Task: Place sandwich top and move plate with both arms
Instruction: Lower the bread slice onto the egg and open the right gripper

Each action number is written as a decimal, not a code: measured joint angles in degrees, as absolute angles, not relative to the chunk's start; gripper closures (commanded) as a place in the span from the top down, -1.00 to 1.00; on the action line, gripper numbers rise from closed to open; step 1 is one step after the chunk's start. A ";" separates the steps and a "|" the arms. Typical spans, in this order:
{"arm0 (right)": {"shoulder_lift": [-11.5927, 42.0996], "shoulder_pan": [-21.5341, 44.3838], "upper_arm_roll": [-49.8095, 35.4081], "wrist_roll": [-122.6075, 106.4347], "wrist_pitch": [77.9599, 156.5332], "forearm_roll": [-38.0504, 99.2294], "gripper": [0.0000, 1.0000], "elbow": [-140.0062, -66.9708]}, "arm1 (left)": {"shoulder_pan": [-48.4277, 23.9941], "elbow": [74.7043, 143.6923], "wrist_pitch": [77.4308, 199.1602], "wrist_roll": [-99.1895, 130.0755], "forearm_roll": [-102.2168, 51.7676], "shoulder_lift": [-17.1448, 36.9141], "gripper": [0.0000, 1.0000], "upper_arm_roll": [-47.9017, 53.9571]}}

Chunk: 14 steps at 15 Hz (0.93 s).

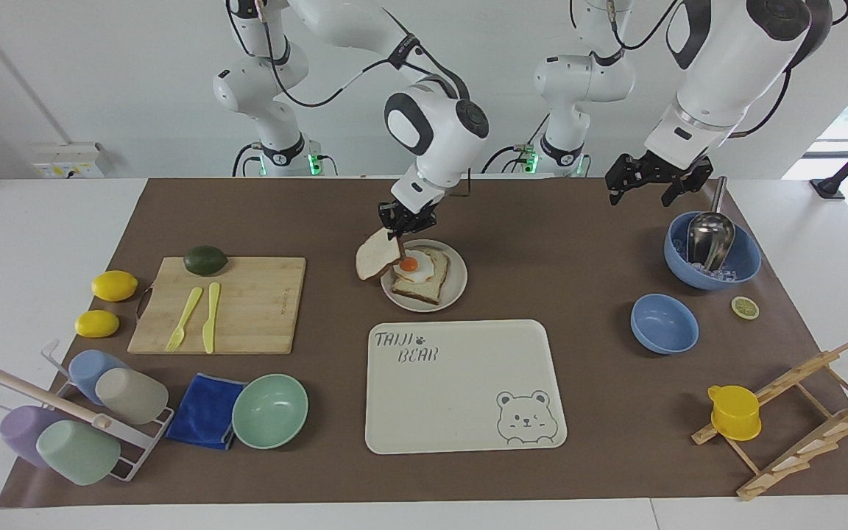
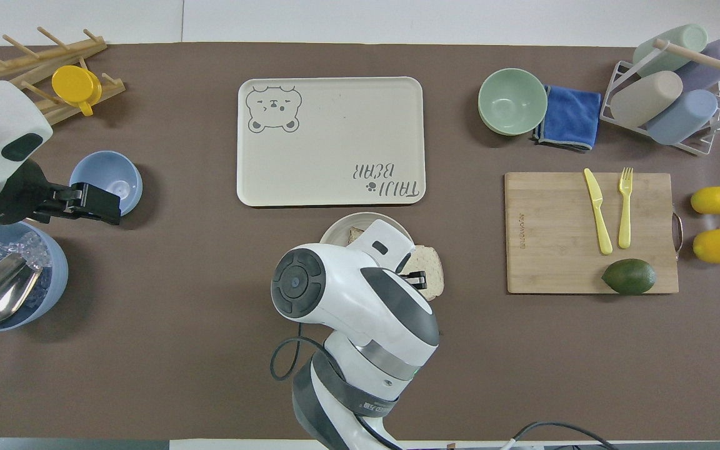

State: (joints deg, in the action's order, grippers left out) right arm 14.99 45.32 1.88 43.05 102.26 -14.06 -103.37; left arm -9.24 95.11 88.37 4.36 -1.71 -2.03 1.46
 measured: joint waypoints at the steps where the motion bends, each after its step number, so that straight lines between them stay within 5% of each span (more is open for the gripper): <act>1: 15.12 45.38 1.77 43.05 103.70 -13.26 -1.00 -103.08 | -9.24 95.11 88.37 4.36 -1.71 -2.03 1.00 1.46; 10: 17.41 44.78 1.56 43.05 116.54 -5.43 -1.00 -102.03 | -9.23 95.11 88.52 4.36 -1.70 -2.03 1.00 1.42; 13: 17.86 43.85 1.62 43.06 118.35 -3.10 -0.37 -102.30 | -9.21 95.11 88.68 4.36 -1.69 -2.03 1.00 1.39; 14: 17.86 43.37 1.63 43.06 118.68 -2.40 0.00 -102.43 | -9.20 95.11 88.74 4.38 -1.69 -2.03 1.00 1.38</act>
